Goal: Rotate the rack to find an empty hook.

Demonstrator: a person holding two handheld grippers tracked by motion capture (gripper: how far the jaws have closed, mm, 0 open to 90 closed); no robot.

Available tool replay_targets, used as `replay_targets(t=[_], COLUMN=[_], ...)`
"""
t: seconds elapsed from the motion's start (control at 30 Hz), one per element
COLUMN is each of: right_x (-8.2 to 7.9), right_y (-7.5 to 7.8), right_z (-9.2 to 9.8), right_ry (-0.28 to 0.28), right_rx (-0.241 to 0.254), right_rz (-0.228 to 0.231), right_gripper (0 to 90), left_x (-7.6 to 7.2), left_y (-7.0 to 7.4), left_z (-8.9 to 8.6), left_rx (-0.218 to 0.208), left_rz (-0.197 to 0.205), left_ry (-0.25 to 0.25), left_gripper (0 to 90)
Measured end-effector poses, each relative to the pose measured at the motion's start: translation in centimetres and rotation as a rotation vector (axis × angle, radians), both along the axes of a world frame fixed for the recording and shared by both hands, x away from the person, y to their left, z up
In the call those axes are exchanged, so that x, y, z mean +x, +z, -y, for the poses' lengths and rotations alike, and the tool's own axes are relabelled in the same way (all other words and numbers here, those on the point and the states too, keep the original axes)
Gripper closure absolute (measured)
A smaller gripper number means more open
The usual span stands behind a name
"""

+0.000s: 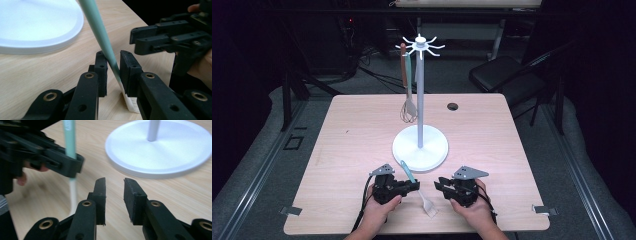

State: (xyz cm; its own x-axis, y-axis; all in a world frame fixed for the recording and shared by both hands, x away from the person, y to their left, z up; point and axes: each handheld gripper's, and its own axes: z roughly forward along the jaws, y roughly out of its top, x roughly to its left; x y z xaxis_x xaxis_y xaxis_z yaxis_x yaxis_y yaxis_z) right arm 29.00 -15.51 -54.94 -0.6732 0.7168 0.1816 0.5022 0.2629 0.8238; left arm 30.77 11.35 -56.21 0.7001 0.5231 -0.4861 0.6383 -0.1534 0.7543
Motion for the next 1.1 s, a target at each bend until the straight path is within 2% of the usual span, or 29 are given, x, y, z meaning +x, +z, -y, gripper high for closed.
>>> replay_targets(t=[0.13,0.23,0.47,0.8,1.1], right_x=[0.4,0.5,0.8,1.0,1.1], right_y=[-0.4,-0.5,-0.5,-0.6,-0.7], right_z=[0.6,0.6,1.1,1.5,1.6], right_ry=[-0.022,-0.017,-0.025,-0.038,-0.042], right_rx=[-0.011,-0.030,-0.027,-0.013,-0.012], right_rz=[-0.027,-0.022,-0.027,-0.041,-0.045], right_gripper=[71.4,70.7,70.4,70.1,69.8], left_x=[0.2,0.3,0.1,0.3,0.4], left_y=[0.3,0.7,2.0,2.1,2.6], left_z=[0.5,1.1,2.3,2.3,2.1], left_rx=[0.000,-0.005,0.011,0.026,0.001], left_rz=[0.003,0.007,0.030,0.020,0.009], left_ry=[-0.019,-0.047,-0.118,-0.135,-0.153], left_gripper=[78.7,80.6,84.2,84.3,84.4])
